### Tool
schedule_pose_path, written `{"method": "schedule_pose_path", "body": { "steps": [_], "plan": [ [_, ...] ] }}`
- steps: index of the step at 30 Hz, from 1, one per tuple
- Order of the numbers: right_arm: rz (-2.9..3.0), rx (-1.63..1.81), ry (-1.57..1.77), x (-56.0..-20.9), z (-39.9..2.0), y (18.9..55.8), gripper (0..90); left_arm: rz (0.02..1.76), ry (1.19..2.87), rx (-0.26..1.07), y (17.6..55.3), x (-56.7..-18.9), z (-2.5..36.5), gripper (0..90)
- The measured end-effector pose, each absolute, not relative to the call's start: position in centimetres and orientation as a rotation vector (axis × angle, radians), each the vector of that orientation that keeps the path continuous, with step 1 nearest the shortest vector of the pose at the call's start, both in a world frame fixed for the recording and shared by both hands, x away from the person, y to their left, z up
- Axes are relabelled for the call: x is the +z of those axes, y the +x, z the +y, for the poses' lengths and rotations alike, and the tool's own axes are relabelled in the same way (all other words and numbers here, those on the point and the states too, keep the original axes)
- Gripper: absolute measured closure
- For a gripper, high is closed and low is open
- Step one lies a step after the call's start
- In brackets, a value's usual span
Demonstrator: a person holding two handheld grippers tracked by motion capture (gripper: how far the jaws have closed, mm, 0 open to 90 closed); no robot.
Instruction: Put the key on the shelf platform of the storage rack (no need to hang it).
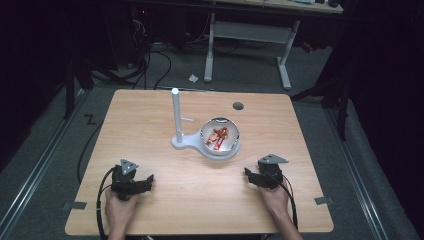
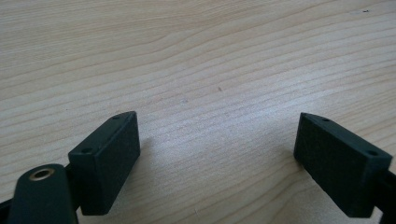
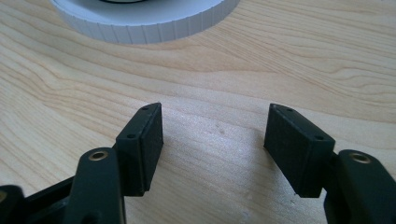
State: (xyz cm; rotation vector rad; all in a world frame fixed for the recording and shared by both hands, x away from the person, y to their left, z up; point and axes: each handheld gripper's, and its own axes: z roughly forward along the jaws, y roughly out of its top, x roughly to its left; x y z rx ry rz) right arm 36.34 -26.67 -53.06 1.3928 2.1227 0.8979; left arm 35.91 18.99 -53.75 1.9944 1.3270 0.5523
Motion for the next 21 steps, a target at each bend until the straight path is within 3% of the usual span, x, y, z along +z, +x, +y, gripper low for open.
{"method": "schedule_pose_path", "body": {
  "steps": [21],
  "plan": [
    [2.124,0.896,1.382,-53.1,-26.69,36.34,36.7,1.327,1.995,0.552,35.9,-53.74,18.99,14.8]
  ]
}}
